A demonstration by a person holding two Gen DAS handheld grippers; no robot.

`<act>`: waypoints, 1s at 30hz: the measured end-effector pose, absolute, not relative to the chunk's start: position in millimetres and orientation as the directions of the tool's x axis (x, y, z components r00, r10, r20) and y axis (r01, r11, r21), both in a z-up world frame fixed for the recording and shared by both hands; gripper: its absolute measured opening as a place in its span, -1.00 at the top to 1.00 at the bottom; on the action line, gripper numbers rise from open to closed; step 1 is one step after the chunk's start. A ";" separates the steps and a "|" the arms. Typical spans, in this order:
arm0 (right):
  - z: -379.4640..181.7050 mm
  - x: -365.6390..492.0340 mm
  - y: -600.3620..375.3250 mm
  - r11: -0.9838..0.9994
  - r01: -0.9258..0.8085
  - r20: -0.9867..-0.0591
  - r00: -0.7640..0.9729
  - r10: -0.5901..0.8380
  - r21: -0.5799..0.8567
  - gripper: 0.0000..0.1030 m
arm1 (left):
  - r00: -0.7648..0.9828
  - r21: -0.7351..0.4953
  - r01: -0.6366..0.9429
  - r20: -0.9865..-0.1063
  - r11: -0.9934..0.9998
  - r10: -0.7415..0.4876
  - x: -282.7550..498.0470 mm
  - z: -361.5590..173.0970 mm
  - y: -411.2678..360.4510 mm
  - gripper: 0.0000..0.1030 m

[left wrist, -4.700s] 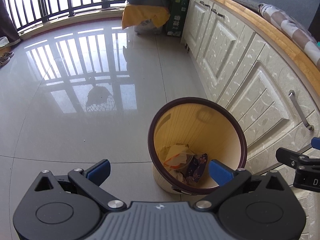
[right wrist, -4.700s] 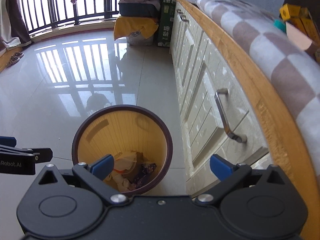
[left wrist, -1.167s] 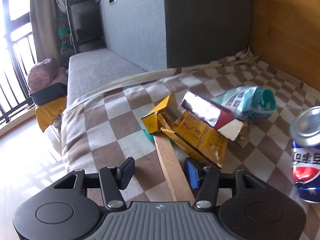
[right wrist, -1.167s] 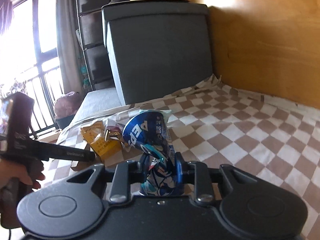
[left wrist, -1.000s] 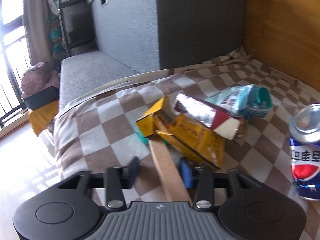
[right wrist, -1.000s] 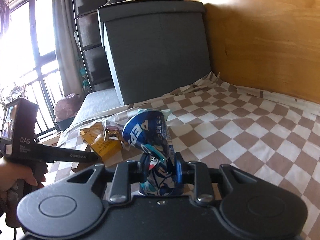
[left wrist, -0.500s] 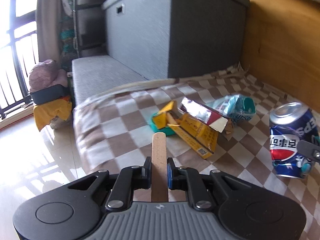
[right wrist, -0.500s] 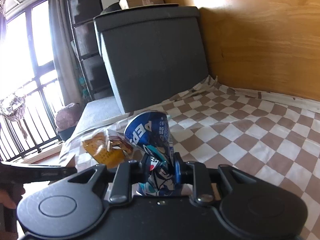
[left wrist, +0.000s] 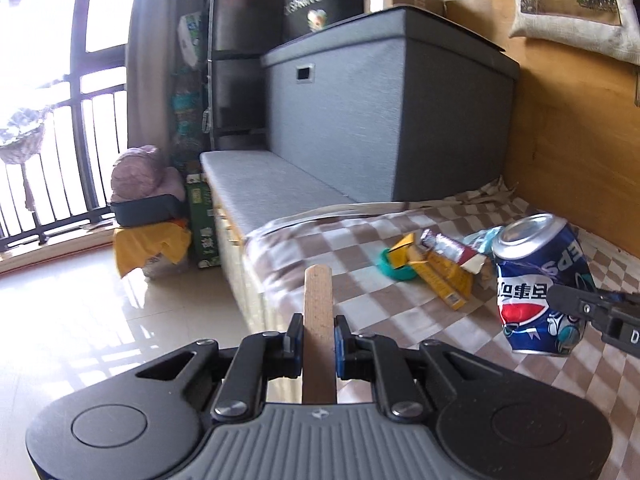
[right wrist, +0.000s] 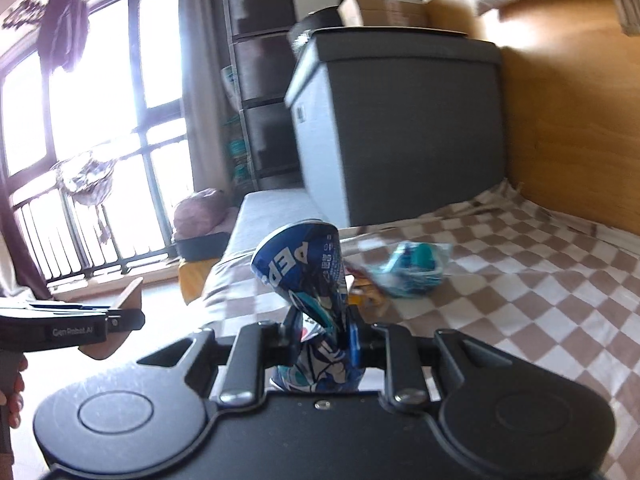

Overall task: Collect trash
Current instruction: 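Carry the wooden stick and Pepsi can in both tools over the wastebasket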

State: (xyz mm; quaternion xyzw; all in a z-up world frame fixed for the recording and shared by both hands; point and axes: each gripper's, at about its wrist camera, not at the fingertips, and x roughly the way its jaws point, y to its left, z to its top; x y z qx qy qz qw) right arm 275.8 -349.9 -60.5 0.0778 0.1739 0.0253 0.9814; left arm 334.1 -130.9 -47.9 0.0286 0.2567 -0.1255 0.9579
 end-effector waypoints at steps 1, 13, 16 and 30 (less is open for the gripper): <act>-59.4 275.6 -343.7 0.987 -0.027 -0.341 0.937 0.081 0.159 0.55 | 0.840 -0.015 0.243 -0.497 0.970 -0.219 330.1 -47.4 -124.1 0.70; -54.0 268.1 -268.9 0.979 -0.088 -0.392 0.907 0.155 0.184 0.56 | 0.857 -0.069 0.167 -0.483 0.983 -0.180 291.8 -37.8 -52.6 0.70; -53.3 264.3 -250.5 0.981 -0.104 -0.404 0.900 0.162 0.161 0.56 | 0.860 -0.076 0.149 -0.482 0.986 -0.167 283.7 -38.7 -36.7 0.70; -89.1 266.5 -167.1 0.981 -0.136 -0.545 0.816 0.192 0.141 0.56 | 0.843 -0.188 0.052 -0.518 0.981 -0.144 259.8 -79.6 31.7 0.70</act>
